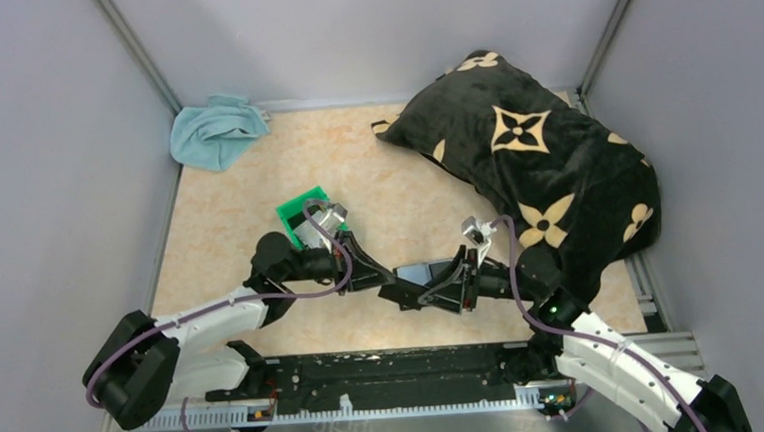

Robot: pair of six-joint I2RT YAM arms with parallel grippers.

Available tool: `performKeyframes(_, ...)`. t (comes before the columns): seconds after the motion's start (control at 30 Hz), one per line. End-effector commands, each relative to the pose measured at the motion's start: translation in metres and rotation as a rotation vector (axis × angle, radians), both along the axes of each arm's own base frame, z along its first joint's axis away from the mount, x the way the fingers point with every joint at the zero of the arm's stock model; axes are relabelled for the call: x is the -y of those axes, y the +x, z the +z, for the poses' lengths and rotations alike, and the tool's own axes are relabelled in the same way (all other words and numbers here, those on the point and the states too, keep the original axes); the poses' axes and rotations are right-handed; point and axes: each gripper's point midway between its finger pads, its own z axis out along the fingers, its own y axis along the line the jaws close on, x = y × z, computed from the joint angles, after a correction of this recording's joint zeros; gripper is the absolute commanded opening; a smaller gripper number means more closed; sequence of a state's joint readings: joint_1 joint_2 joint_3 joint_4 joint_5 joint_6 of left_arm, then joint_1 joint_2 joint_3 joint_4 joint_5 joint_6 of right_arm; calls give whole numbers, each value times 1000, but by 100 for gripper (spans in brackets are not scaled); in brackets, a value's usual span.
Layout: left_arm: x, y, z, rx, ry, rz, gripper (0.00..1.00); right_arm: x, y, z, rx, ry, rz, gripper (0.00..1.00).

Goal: Take the credit cards out of the card holder

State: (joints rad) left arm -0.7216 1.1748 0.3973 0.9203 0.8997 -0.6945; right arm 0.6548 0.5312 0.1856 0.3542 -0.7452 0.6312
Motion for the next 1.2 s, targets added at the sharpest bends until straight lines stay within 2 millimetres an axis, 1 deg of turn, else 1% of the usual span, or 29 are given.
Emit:
performKeyframes(0.0, -7, 12, 31, 56, -146, 117, 0, -3, 6, 37, 107, 92, -26, 34)
performKeyframes(0.07, -10, 13, 35, 56, -176, 144, 0, -3, 6, 37, 111, 95, -25, 34)
performKeyframes(0.27, -15, 18, 39, 34, -223, 200, 0, -5, 3, 40, 109, 122, -1, 32)
performKeyframes(0.37, -15, 17, 39, 24, -231, 199, 0, -6, 2, 44, 111, 145, 13, 28)
performKeyframes(0.4, -15, 18, 39, 20, -233, 201, 0, -7, 2, 44, 109, 146, 15, 26)
performKeyframes(0.43, -16, 17, 40, 19, -237, 199, 0, -8, 2, 44, 107, 149, 17, 21)
performKeyframes(0.47, -16, 17, 40, 19, -240, 198, 0, -8, 3, 45, 107, 154, 17, 14)
performKeyframes(0.53, -16, 16, 41, 18, -243, 195, 0, -9, 3, 45, 105, 158, 19, 2)
performKeyframes(0.57, -16, 16, 41, 19, -243, 192, 0, -9, 3, 46, 104, 159, 21, 0)
performKeyframes(0.63, -15, 14, 41, 28, -237, 174, 0, -9, 4, 45, 99, 153, 22, 0)
performKeyframes(0.67, -13, 12, 41, 33, -227, 158, 4, -10, 3, 43, 94, 144, 27, 0)
performKeyframes(0.7, -12, 10, 40, 42, -212, 135, 12, -10, 2, 42, 92, 135, 37, 0)
performKeyframes(0.77, -8, 7, 35, 50, -169, 96, 23, -11, -2, 38, 84, 112, 69, 0)
performKeyframes(0.83, -7, 3, 35, 73, -140, 59, 29, -12, -6, 33, 70, 80, 99, 0)
performKeyframes(0.93, -6, 2, 34, 115, -92, 36, 32, -12, -10, 24, 46, 34, 132, 0)
performKeyframes(1.0, -5, -3, 34, 140, -59, -8, 33, -11, -12, 21, 37, 17, 144, 0)
performKeyframes(1.17, -6, -15, 22, 148, 41, -125, 32, -11, -14, 17, 31, -11, 157, 0)
